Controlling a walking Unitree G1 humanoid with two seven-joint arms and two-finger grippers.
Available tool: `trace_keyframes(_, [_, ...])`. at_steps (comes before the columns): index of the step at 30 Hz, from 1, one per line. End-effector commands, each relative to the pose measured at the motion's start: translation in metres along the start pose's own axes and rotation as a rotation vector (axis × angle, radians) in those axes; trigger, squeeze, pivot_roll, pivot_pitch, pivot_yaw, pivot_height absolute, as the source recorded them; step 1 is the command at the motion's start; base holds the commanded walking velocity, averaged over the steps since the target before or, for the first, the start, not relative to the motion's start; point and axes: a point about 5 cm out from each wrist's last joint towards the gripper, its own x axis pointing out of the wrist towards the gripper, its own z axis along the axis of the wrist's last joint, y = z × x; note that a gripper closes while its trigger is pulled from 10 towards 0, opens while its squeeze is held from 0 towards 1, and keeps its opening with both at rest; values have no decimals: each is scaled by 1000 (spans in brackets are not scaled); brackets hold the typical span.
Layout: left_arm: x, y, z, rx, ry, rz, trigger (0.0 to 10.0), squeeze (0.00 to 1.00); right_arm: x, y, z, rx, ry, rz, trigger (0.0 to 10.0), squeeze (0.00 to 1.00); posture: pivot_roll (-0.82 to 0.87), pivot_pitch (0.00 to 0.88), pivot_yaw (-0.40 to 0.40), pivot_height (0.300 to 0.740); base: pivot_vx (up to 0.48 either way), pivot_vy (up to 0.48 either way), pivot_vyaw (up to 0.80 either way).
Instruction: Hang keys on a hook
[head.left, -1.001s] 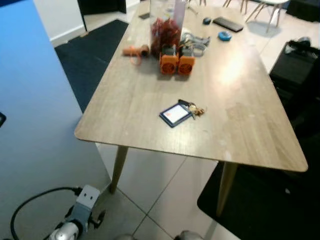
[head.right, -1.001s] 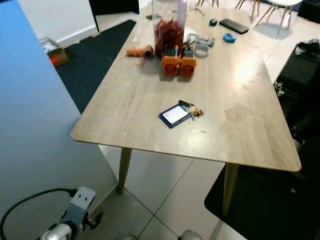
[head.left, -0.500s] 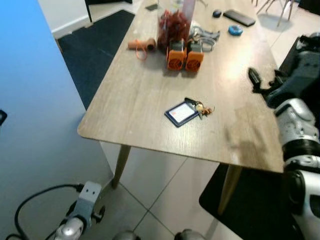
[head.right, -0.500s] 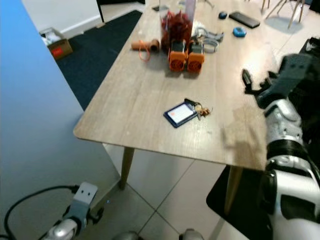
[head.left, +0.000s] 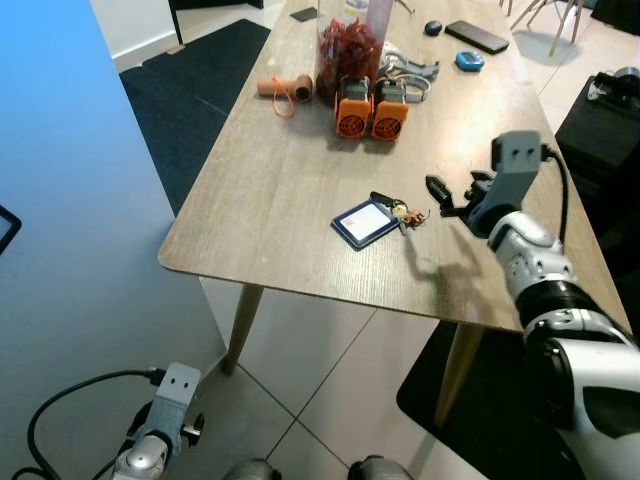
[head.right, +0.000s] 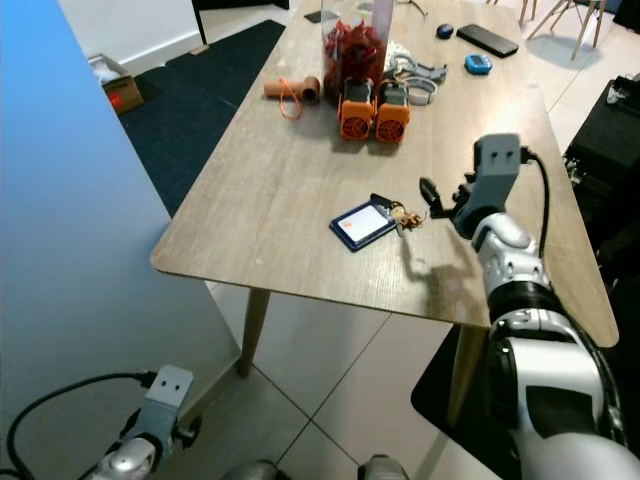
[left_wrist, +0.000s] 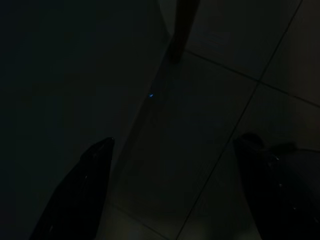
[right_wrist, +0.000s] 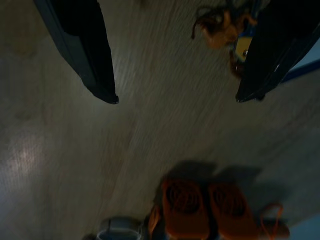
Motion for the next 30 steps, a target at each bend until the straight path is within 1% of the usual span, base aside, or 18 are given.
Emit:
trace_keyframes(1, [-3,9,-4,10,3,30,10000,263,4,7,-1,-8,23,9,10000,0,34,172,-43,740,0,0,0])
trace_keyframes(2, [-3,9,-4,10,3,30,10000,263,4,7,-1,-8,23,9,10000,0,34,172,-43,740,0,0,0])
trace_keyframes(3, [-2,9,-1,10,-13,32,10000,259,6,12,-1,-9,22,23,10000,0,35,179,-45,740,0,0,0])
trace_keyframes(4, [-2,9,-1,10,-13,32,10000,259,6,12,-1,-9,22,23,10000,0,35,179,-45,740,0,0,0])
trace_keyframes(5, [-2,8,2,12,-30,31,10000,263,7,17,0,-17,18,37,10000,0,36,183,-45,740,0,0,0])
trace_keyframes(6, [-2,8,2,12,-30,31,10000,263,7,17,0,-17,18,37,10000,0,36,183,-45,740,0,0,0])
trace_keyframes(8, [0,5,8,14,-61,29,10000,263,10,24,1,-25,5,53,10000,0,40,192,-46,740,0,0,0])
trace_keyframes(10, [0,5,8,14,-61,29,10000,263,10,24,1,-25,5,53,10000,0,40,192,-46,740,0,0,0])
trace_keyframes(14, [0,3,15,20,-93,31,10000,259,13,30,2,-26,10,65,10000,0,44,200,-48,740,0,0,0])
trace_keyframes(18, [0,3,15,23,-96,34,10000,259,14,34,-1,-39,35,78,10000,0,50,201,-51,740,0,0,0])
trace_keyframes(22, [-1,2,11,25,-88,38,10000,259,14,40,-6,-45,58,105,10000,0,54,200,-55,740,0,0,0])
trace_keyframes(24, [-2,2,10,24,-85,38,10000,259,14,41,-8,-49,63,110,10000,0,54,200,-55,740,0,0,0])
trace_keyframes(27, [-3,3,7,26,-77,41,10000,263,11,43,-17,-64,80,130,10000,0,55,197,-56,740,0,0,0])
trace_keyframes(30, [-3,3,7,26,-77,41,10000,263,11,43,-18,-64,81,131,10000,0,55,197,-56,740,0,0,0])
